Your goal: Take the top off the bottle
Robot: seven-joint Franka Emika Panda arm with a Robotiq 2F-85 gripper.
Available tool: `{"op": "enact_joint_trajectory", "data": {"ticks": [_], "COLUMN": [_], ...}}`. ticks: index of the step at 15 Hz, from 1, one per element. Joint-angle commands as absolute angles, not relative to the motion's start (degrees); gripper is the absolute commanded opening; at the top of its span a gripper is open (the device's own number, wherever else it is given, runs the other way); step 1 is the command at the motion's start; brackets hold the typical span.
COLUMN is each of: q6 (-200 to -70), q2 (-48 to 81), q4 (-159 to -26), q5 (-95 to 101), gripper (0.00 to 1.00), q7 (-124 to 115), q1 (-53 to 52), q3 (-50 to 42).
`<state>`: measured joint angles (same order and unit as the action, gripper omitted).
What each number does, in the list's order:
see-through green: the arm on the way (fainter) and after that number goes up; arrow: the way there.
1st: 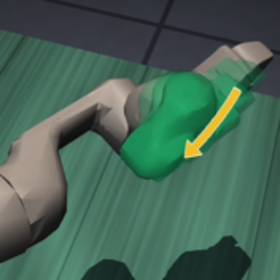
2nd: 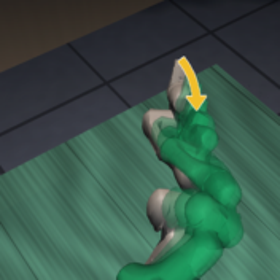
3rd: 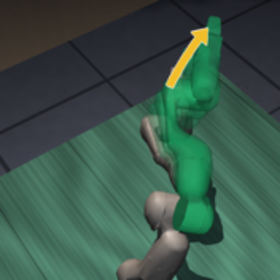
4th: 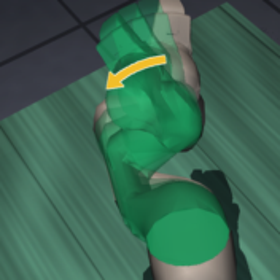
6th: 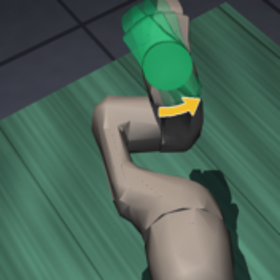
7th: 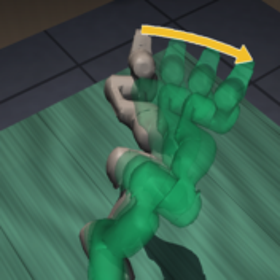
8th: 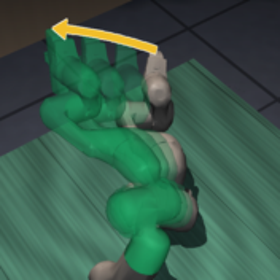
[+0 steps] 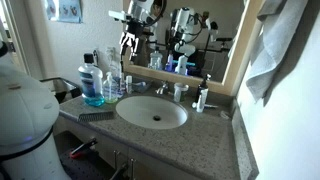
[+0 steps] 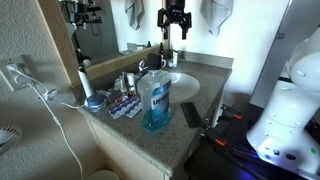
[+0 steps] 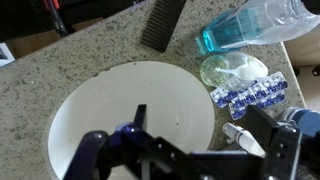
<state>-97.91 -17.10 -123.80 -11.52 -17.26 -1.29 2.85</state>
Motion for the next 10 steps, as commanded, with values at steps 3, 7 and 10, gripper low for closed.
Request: {"op": "enact_joint_trajectory", "data": {"ticks": [3, 7, 10], "q6": [-97.76, -97.77, -97.27], "q2": [-17.07, -16.95, -17.14], "q4": [-123.68, -123.43, -122.67], "q5": [-11.57, -10.96, -9.81], "gripper": [1.00, 1.00, 1.00], "q7": [-17.19, -17.94, -20.80], "q1": [-0.97, -1.12, -1.98], "q3": [3.12, 3.64, 5.99]}}
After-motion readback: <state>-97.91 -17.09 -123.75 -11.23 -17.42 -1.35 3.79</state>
